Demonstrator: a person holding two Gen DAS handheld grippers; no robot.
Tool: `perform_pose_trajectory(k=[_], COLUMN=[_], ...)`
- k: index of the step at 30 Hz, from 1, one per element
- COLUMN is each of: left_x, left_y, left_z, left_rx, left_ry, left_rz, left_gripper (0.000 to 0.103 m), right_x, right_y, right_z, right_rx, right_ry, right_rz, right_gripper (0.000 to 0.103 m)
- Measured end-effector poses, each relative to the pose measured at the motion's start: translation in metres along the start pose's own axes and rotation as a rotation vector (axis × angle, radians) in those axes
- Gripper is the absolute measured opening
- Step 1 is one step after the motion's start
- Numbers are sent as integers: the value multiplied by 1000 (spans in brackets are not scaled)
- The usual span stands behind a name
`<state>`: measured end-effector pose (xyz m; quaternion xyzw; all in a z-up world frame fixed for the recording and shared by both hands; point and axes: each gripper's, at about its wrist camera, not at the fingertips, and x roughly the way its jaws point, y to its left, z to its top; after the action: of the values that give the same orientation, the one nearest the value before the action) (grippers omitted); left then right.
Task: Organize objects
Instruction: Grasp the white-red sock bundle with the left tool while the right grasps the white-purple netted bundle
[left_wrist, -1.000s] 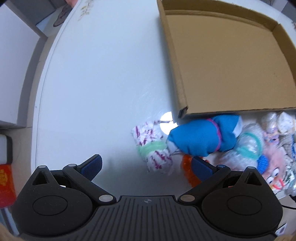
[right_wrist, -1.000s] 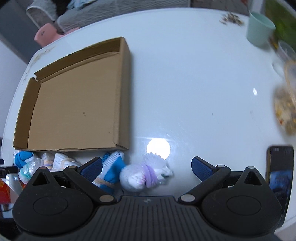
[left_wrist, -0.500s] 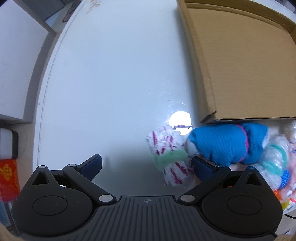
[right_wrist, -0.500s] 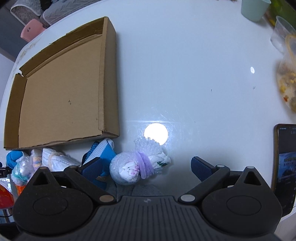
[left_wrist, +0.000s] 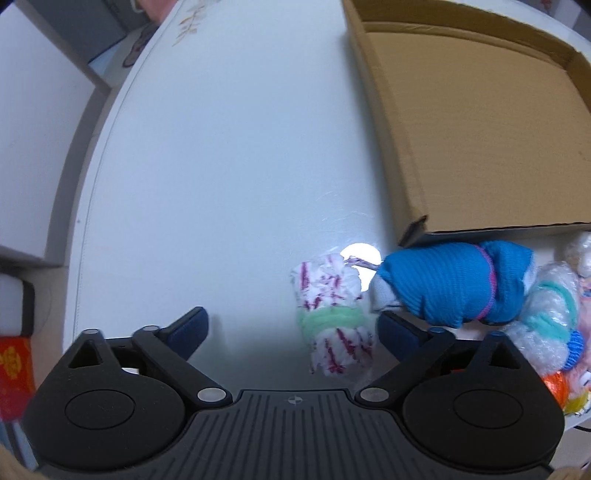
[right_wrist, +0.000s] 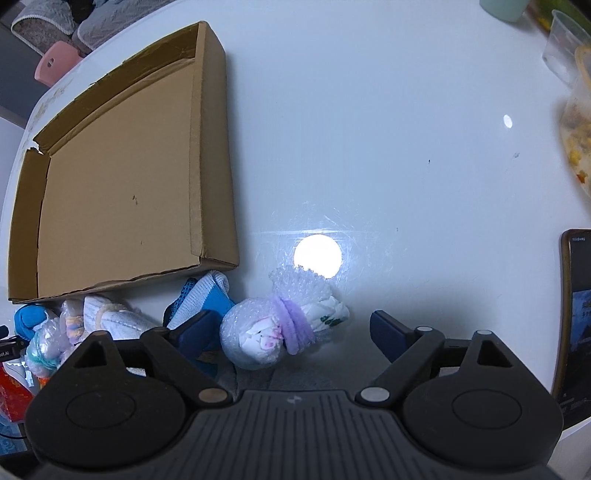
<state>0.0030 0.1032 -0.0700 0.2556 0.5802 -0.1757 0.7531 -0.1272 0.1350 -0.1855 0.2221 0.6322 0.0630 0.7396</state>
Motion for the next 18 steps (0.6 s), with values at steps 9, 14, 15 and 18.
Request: perform_pose_trajectory(k=[9,14,15,18], left_x=[-13,-22,-25,-36], left_y=[-6,-11,-11,-8], left_z=[0,1,1,8], left_rx=[82,137,146,142], left_ry=[-16,-16,-20,-62], left_rz=[-62,-20,7,65], left_gripper=[38,37,37,38], right_x=[4,0,-2,-13], right_y=[17,30,32,39], right_z=[-4,-6,-7,-7], right_rx=[4,-11,-12,-16], right_ry=[-17,-43,-50,-92], right_rz=[5,8,12,12], right_gripper=[58,57,57,57])
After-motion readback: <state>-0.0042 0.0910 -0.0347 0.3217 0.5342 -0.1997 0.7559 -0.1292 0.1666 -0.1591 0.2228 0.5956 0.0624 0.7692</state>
